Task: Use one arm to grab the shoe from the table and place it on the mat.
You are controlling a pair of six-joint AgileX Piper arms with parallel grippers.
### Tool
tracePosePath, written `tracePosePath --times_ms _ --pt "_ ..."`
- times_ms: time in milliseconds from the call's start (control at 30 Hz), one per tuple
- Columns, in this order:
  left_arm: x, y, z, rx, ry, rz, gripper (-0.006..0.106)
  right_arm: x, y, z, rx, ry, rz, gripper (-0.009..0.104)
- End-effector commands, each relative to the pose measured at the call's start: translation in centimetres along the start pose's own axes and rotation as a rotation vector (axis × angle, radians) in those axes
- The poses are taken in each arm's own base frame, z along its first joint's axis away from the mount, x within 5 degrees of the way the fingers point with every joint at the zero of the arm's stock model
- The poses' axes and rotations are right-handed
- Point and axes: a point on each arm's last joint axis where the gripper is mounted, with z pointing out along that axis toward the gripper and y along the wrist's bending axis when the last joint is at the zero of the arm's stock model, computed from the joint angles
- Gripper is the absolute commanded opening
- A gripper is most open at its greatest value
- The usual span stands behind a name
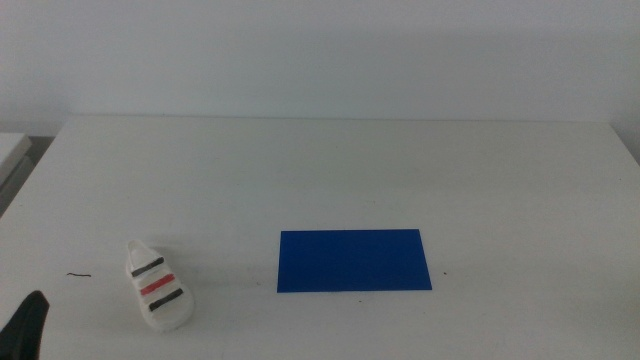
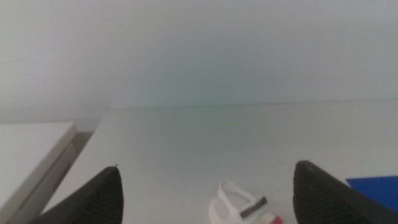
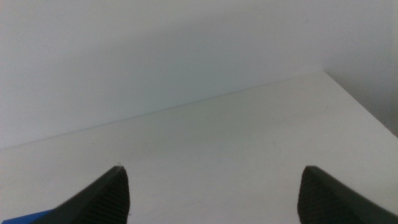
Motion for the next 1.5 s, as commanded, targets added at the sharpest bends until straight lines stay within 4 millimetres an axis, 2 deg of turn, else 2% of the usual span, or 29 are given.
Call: tracePosePath --times_ms 0,100,267,433,500,567,633,733,900,1167,1267,1467 --pt "-1.3 0.0 0.3 -0.009 0.031 -0.038 0.094 0.0 0.0 0.0 -0.002 -0.011 -0.009 0.079" --pt "-4.9 0.1 1.9 -0.033 0.216 -0.072 0.094 0.0 0.0 0.0 -0.002 -0.011 -0.009 0.079" --pt "-12.1 0.5 6.7 -0.060 0.606 -0.159 0.094 0.0 0.0 0.0 -0.002 -0.011 -0.009 0.079" --pt "-16.0 0.5 11.7 -0.130 0.888 -0.425 0.094 0.0 0.0 0.0 -0.002 -0.011 -0.009 0.079" --pt "-17.0 0.2 13.3 -0.183 0.974 -0.509 0.094 0.0 0.0 0.0 -0.002 -0.011 -0.009 0.079" --pt "-17.3 -0.4 15.3 -0.219 1.038 -0.521 0.094 0.0 0.0 0.0 -0.002 -0.011 -0.009 0.079" --pt "-17.1 -1.4 17.1 -0.230 1.061 -0.520 0.094 0.0 0.0 0.0 -0.002 -0.011 -0.009 0.079" --pt "-15.7 -3.0 19.4 -0.275 1.129 -0.534 0.094 0.0 0.0 0.0 -0.002 -0.011 -0.009 0.079" --pt "-12.8 -4.5 21.7 -0.367 1.231 -0.544 0.094 0.0 0.0 0.0 -0.002 -0.011 -0.009 0.079" --pt "-9.0 -4.8 24.1 -0.379 1.351 -0.407 0.094 0.0 0.0 0.0 -0.002 -0.011 -0.009 0.079" --pt "-7.5 -4.9 24.7 -0.403 1.341 -0.438 0.094 0.0 0.0 0.0 -0.002 -0.011 -0.009 0.079" --pt "-2.8 -5.2 24.4 -0.380 1.258 -0.577 0.094 0.0 0.0 0.0 -0.002 -0.011 -0.009 0.079"
